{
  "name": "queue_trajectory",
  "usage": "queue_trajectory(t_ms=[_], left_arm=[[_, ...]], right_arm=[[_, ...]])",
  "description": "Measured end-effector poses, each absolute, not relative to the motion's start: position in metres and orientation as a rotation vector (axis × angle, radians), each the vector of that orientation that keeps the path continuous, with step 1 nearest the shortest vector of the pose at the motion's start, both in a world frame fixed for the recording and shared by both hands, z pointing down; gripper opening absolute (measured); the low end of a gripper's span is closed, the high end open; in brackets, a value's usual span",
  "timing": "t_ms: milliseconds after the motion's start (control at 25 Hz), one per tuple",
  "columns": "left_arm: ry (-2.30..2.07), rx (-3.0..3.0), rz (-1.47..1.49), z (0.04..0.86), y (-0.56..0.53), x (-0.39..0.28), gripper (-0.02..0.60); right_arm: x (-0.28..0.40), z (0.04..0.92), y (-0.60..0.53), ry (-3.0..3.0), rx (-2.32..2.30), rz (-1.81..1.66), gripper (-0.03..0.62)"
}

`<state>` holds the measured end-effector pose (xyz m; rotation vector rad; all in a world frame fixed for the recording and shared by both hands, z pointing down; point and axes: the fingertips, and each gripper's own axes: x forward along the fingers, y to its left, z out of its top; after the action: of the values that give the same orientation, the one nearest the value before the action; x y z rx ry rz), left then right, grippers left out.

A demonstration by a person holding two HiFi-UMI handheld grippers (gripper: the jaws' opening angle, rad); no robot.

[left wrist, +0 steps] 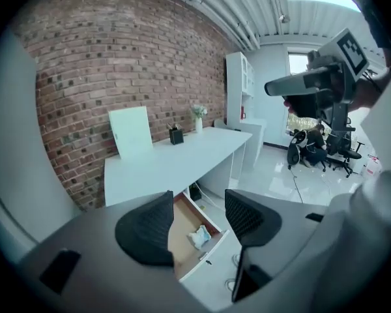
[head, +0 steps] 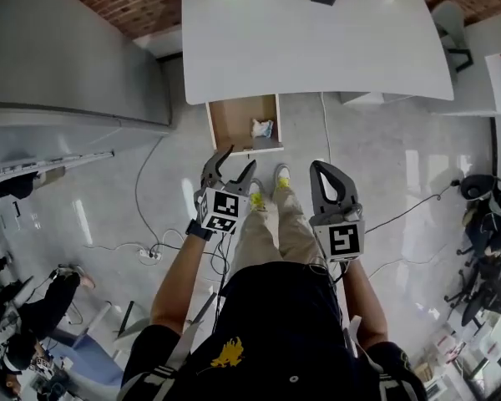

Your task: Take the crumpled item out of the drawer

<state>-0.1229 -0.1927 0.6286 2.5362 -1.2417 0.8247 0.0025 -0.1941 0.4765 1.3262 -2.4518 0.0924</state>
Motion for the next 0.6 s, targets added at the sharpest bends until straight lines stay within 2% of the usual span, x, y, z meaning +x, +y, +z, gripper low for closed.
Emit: queue_trajectory(t_ms=[360,520,600], left_arm=[[-1.009,2.379,1.170,0.825,-0.248,-0.091,0.262],[-0.954,2.255,1.211,0.913,-0.266,-0.076,0.260],[-0.941,2.185,1.230,0.946,-0.271,-0.075,0.240]], right_arm=[[0.007,0.590,-0.248,-2.440,1.147,0.220,0.026],[0.017,0.644,-0.268,-2.406,1.153,0.307,0.026],[0.017,0.666,-0.270,-2.383,1.151,0.369,0.026]])
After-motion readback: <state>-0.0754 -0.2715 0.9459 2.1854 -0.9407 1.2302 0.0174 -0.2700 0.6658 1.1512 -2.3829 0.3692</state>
